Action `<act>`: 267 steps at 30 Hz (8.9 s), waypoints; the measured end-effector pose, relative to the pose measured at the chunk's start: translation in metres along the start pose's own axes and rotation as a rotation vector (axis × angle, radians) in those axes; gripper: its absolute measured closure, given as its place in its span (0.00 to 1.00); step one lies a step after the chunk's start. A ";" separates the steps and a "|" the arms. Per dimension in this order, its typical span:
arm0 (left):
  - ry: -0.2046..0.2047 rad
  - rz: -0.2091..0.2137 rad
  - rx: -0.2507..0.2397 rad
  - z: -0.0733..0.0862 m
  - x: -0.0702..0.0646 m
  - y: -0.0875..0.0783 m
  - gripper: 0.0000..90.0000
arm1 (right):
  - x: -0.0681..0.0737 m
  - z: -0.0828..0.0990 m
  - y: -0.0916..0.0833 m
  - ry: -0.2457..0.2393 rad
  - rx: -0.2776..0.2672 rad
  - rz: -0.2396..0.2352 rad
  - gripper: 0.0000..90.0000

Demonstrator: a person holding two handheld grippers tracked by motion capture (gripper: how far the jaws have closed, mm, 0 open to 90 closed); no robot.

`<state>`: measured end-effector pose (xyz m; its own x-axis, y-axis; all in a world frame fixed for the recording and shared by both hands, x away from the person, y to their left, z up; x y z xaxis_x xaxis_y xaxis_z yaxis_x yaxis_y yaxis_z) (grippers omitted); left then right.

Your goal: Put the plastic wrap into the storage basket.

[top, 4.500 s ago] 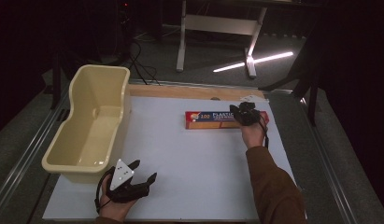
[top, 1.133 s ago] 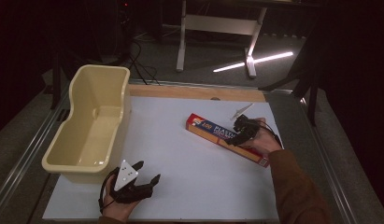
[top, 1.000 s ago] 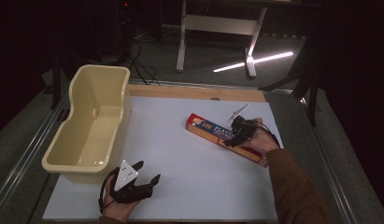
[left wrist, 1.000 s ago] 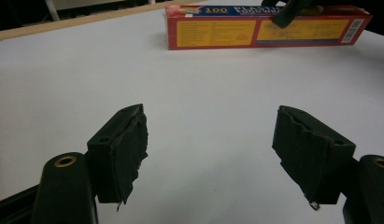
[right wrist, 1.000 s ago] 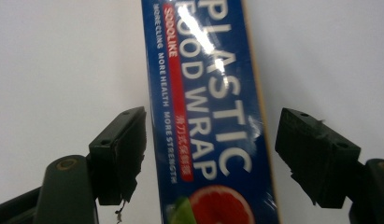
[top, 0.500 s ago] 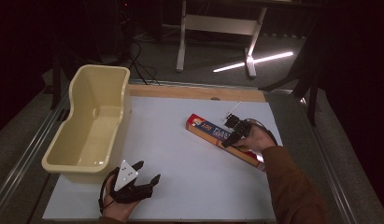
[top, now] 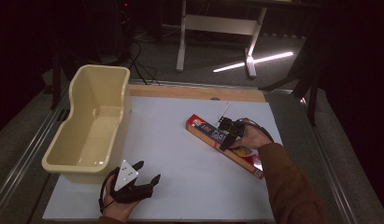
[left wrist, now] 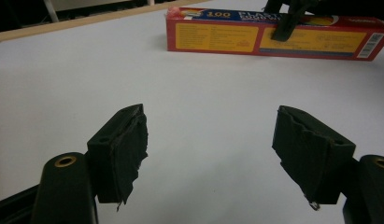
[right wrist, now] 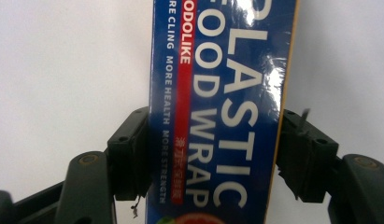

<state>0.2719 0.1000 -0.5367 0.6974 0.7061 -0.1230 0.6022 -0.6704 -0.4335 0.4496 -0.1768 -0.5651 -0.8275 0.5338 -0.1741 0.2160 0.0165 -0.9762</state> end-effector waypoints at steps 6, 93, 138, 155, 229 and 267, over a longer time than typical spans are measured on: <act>-0.002 0.000 0.000 0.000 0.000 0.000 0.29 | 0.002 -0.002 0.010 -0.008 0.023 -0.024 0.38; 0.056 -0.021 -0.003 -0.002 -0.006 0.002 0.29 | 0.079 -0.181 -0.159 0.695 -0.546 -0.692 0.43; 0.082 -0.023 -0.032 -0.006 -0.013 -0.005 0.29 | 0.103 -0.266 -0.186 0.932 -0.648 -0.827 0.43; 0.083 -0.030 -0.035 -0.005 -0.012 -0.008 0.29 | 0.137 -0.296 -0.169 0.915 -0.582 -0.844 0.43; 0.062 -0.045 -0.071 -0.005 -0.009 -0.019 0.29 | 0.191 -0.341 -0.100 0.994 -0.425 -0.800 0.42; 0.071 -0.040 -0.057 -0.004 -0.011 -0.014 0.29 | 0.185 -0.319 -0.124 0.784 -0.438 -0.704 0.37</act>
<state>0.2577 0.1010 -0.5253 0.6971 0.7157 -0.0428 0.6494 -0.6556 -0.3853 0.4348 0.1894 -0.4356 -0.3184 0.6674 0.6732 0.1212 0.7330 -0.6694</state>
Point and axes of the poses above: each handheld gripper's, and its own axes: y roughly forward along the jaws, z roughly out of its underside, x roughly to its left, the point moved 9 cm from there along y, roughly forward along the jaws, and after that the axes turned 11 degrees about z, right-handed, at the moved point
